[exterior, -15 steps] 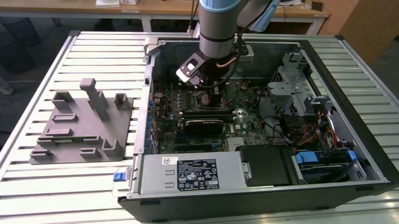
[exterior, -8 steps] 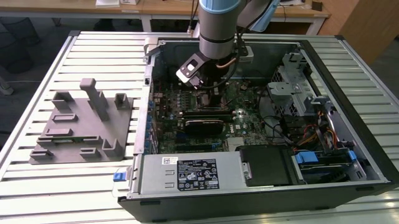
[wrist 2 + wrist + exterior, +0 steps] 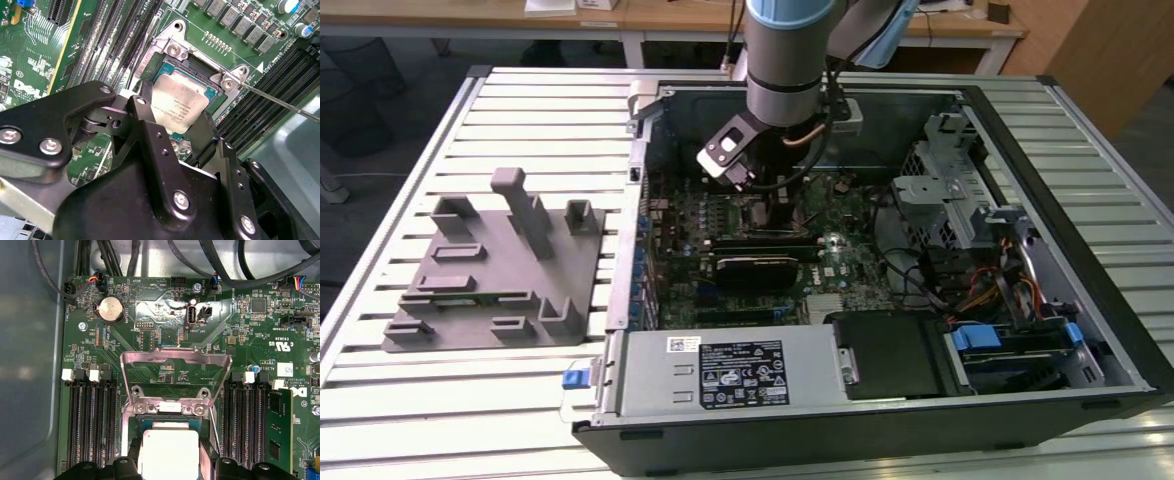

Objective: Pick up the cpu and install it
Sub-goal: 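Place the cpu into insertion slot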

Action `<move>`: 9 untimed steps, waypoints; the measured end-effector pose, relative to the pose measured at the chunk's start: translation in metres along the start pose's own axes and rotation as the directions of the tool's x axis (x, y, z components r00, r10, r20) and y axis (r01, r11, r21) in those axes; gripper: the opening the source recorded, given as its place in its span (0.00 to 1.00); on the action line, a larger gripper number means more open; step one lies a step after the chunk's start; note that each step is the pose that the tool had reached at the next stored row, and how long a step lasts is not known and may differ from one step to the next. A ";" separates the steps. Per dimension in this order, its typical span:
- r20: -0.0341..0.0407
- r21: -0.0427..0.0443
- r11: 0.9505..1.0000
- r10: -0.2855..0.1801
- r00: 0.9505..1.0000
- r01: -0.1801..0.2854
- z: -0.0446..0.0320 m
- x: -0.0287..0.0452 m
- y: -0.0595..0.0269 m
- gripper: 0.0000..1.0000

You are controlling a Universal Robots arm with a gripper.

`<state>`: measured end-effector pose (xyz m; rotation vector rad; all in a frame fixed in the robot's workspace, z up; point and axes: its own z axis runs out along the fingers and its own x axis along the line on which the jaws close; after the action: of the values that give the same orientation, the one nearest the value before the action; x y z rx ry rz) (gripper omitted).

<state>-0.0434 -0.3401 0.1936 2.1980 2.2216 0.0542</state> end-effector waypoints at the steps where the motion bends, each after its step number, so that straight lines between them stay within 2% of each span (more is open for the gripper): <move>1: 0.000 0.000 1.000 0.000 1.000 0.000 0.0001 0.0000 0.0000 0.54; 3: 0.000 0.000 1.000 0.000 1.000 0.000 0.0001 0.0000 0.0000 0.55; 4: 0.000 0.000 1.000 0.000 1.000 0.000 0.0001 0.0000 0.0000 0.61; 9: 0.000 0.000 1.000 0.000 1.000 0.000 0.0002 0.0006 0.0000 0.61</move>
<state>-0.0435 -0.3396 0.1934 2.1982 2.2217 0.0547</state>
